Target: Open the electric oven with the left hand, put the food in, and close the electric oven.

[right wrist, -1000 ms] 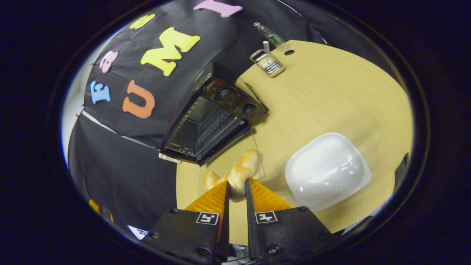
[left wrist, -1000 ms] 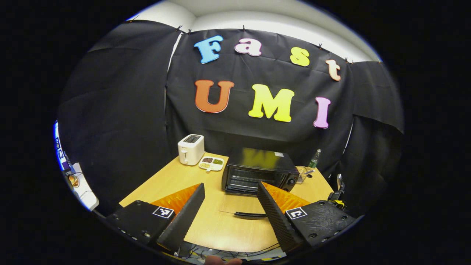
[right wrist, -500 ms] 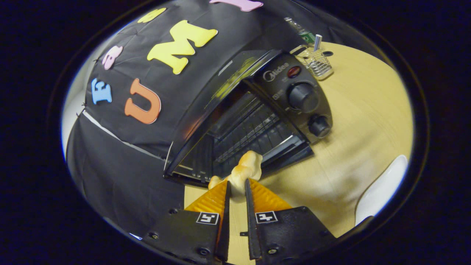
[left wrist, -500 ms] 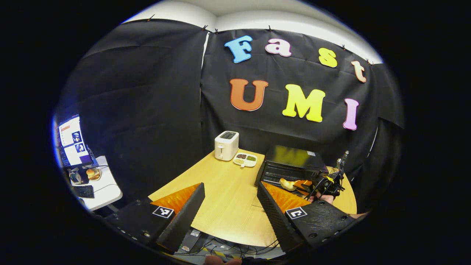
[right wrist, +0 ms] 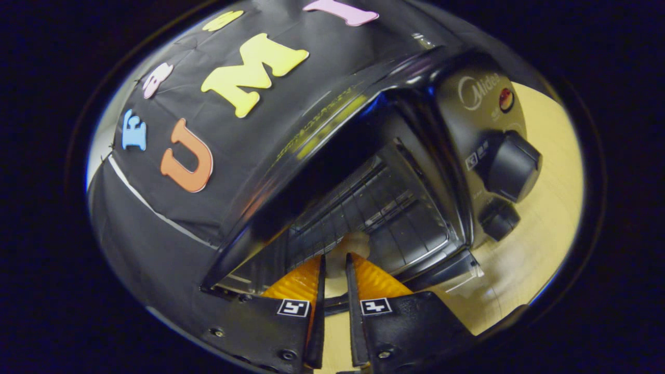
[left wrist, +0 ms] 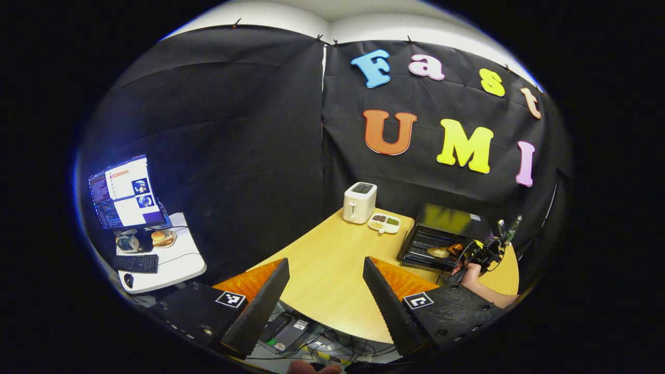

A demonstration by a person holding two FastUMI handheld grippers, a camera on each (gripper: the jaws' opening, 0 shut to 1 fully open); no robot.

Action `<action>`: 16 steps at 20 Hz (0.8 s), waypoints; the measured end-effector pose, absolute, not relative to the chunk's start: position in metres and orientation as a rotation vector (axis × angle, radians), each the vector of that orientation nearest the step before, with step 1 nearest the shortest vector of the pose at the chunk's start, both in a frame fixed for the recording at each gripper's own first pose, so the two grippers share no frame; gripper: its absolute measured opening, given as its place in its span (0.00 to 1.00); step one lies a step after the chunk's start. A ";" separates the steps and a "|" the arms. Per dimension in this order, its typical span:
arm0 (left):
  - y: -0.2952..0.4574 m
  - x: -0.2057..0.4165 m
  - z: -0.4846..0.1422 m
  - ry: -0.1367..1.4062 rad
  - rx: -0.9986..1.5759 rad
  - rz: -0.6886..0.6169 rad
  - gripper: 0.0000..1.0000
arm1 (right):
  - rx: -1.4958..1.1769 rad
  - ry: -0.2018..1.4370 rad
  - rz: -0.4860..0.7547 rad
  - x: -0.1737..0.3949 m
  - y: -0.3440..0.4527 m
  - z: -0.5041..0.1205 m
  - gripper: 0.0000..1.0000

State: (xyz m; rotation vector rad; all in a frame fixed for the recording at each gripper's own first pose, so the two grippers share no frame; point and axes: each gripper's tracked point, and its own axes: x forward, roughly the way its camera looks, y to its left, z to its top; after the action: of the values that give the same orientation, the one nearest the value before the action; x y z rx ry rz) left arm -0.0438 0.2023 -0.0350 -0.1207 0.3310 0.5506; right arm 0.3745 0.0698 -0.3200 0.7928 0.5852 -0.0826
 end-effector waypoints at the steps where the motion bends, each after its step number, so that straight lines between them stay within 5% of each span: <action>1: 0.204 -0.044 -0.037 0.334 -0.121 0.552 0.95 | 0.781 0.576 -0.085 0.376 0.069 -0.320 0.20; 14: 0.204 -0.049 -0.035 0.305 -0.125 0.459 0.95 | 0.531 0.557 -0.080 0.340 0.072 -0.310 0.82; 16: 0.202 -0.046 -0.036 0.301 -0.129 0.427 0.95 | 0.497 0.560 -0.080 0.320 0.071 -0.303 0.85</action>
State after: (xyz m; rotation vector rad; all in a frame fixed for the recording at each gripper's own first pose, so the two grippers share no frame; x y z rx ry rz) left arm -0.0455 0.2022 -0.0360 -0.1294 0.3013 0.4275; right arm 0.3200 0.0707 -0.3034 0.4966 0.5597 -0.0805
